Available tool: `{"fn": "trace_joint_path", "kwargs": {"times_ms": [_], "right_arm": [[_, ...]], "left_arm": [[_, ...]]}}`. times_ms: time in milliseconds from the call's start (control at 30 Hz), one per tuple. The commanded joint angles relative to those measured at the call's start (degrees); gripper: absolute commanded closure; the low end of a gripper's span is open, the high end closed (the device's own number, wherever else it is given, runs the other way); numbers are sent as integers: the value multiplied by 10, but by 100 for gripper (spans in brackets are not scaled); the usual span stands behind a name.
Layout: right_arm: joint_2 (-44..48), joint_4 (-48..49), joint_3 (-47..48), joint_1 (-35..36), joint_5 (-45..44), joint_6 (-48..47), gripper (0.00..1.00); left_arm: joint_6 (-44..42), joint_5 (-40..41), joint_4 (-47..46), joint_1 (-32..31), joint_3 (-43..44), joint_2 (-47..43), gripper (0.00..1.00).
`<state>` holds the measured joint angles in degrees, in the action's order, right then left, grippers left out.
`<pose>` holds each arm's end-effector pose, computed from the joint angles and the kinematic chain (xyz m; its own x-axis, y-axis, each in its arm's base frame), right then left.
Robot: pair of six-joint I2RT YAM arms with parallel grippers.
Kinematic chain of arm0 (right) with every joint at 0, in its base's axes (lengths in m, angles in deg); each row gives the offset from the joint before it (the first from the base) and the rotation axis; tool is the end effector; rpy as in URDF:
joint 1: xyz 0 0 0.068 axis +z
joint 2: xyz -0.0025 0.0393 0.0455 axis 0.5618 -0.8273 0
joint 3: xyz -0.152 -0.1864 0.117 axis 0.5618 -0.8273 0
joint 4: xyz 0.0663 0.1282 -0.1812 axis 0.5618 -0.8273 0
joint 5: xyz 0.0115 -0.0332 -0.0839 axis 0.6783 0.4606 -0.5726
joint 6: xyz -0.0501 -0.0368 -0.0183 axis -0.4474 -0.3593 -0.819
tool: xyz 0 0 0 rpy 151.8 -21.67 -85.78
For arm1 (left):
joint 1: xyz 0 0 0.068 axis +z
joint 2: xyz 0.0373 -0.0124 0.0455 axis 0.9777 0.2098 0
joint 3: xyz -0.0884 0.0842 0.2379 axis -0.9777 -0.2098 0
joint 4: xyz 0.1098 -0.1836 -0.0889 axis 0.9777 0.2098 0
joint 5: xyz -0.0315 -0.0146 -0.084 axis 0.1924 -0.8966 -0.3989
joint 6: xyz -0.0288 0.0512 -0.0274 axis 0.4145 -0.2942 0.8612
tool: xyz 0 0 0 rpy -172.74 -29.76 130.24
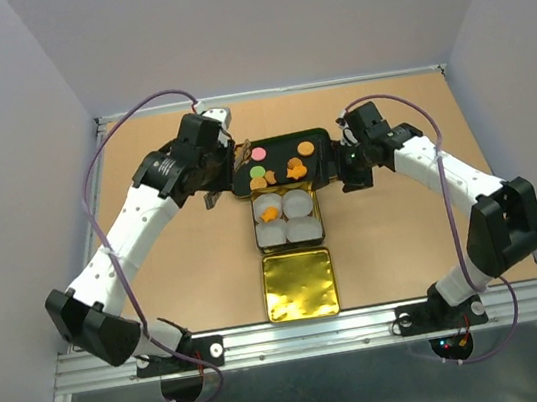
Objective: Pack the cookies
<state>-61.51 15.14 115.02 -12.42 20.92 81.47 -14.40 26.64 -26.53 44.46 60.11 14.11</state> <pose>0.2745 0.1267 0.2646 -0.9229 0.1078 -0.3696 -0.0948 0.8668 0.4895 0.2357 -0.1486 0.3713 -0.6308 0.1803 -0.7547 0.3575 0.9308 -0.0764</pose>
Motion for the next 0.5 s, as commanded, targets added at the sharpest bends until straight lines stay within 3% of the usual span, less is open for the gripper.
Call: {"fn": "trace_joint_path", "kwargs": {"times_ms": [0, 200, 467], "right_arm": [[33, 4, -23, -2, -18, 5, 0], [59, 7, -69, -2, -33, 11, 0], [162, 42, -149, -2, -118, 61, 0]], "left_arm": [[-1, -38, -28, -4, -64, -48, 68], [-4, -68, -31, -5, -120, -116, 68], [-18, -106, -26, -8, -160, -152, 69]]}}
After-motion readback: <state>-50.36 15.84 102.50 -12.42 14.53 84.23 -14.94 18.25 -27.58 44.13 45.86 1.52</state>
